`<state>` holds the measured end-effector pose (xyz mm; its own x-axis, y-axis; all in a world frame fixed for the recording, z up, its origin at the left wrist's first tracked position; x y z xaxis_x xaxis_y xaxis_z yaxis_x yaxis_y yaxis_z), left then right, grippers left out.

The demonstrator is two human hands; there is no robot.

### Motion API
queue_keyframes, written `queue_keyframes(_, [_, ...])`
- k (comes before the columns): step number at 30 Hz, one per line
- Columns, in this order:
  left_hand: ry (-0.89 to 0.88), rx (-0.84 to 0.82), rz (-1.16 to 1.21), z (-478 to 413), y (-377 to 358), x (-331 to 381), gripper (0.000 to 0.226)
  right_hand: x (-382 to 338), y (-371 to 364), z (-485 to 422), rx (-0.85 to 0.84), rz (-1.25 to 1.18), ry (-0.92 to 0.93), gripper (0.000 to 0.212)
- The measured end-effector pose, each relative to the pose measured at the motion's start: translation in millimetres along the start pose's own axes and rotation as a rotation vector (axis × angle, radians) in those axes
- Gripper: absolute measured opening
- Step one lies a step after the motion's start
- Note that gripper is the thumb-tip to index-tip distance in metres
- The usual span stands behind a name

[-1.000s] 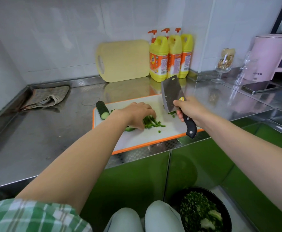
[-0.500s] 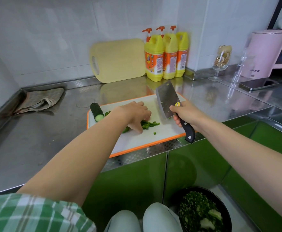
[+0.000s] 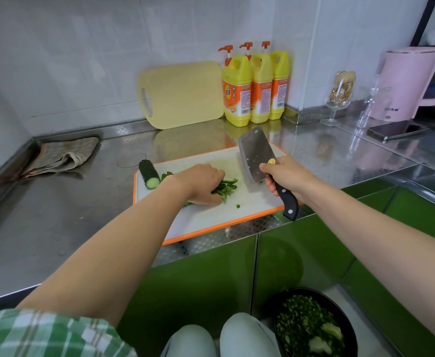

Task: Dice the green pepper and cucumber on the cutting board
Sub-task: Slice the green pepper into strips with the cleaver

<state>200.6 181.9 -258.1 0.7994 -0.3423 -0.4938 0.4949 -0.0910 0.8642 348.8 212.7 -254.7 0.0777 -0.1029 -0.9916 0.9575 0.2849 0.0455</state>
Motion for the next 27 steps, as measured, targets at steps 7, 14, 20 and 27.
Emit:
queue_keyframes(7, [0.071,0.062,0.025,-2.1,0.1,-3.4,0.024,0.3,-0.4,0.9,0.001,-0.007,-0.01,0.031])
queue_keyframes(14, [0.362,0.158,0.285,5.4,3.4,-27.5,0.027,-1.0,-1.6,7.6,-0.033,0.021,-0.026,0.028])
queue_keyframes(20, [0.869,0.417,0.986,40.8,5.0,-83.5,0.032,-0.7,-27.5,29.8,-0.232,0.284,-0.077,0.03])
queue_keyframes(27, [0.788,0.318,0.941,41.2,3.2,-67.6,0.026,6.2,-20.3,27.1,-0.178,0.462,-0.086,0.033])
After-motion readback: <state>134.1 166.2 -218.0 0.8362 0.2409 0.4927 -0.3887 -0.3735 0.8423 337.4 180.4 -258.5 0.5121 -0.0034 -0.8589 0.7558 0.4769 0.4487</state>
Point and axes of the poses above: each hand's wrist, its own z-axis away from the middle knuckle, its own y-axis out of the back of the hand, x = y × z, the point moved 10 cm from there along -z, towards the middle knuckle, and after that the axes turned 15 degrees about -z, right-handed, at the moved point
